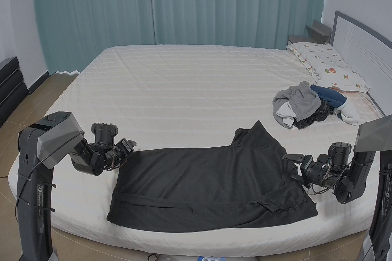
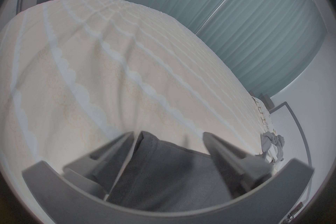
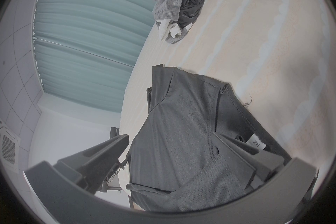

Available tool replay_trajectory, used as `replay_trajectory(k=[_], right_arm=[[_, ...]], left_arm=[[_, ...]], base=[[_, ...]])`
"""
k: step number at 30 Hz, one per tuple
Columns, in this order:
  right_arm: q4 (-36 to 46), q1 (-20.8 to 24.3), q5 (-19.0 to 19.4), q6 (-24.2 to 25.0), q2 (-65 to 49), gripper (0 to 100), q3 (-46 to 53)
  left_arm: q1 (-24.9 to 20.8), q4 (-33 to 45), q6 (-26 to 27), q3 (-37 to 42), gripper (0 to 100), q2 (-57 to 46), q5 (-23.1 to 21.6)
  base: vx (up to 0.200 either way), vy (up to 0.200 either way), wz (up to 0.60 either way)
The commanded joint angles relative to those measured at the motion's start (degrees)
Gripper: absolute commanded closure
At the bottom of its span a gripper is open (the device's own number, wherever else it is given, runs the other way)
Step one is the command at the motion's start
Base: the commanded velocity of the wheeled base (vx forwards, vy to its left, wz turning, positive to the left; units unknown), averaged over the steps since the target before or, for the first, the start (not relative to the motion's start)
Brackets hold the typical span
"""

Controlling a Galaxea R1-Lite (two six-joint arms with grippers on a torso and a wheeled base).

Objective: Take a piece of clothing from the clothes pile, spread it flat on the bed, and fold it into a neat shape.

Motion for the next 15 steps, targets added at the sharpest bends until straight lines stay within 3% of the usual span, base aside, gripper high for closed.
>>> replay_trajectory(k=[1, 12, 15], right_arm=[[0.0, 0.0, 0.0, 0.0, 0.0, 0, 0.0], [0.8, 0.1, -0.1, -0.7, -0.3, 0, -3.3], [1.2, 1.0, -0.1, -1.4, -0.3, 0, -6.2]], left_arm=[[-0.4, -1.1, -0.1, 1.9, 100, -1.5, -1.4], [1.5, -3.5, -0.6, 3.1, 100, -3.0, -1.4], [1.6, -3.6, -3.2, 4.1, 100, -4.2, -1.3]], base=[[0.0, 0.0, 0.0], [0.0, 0.0, 0.0], [0.0, 0.0, 0.0]])
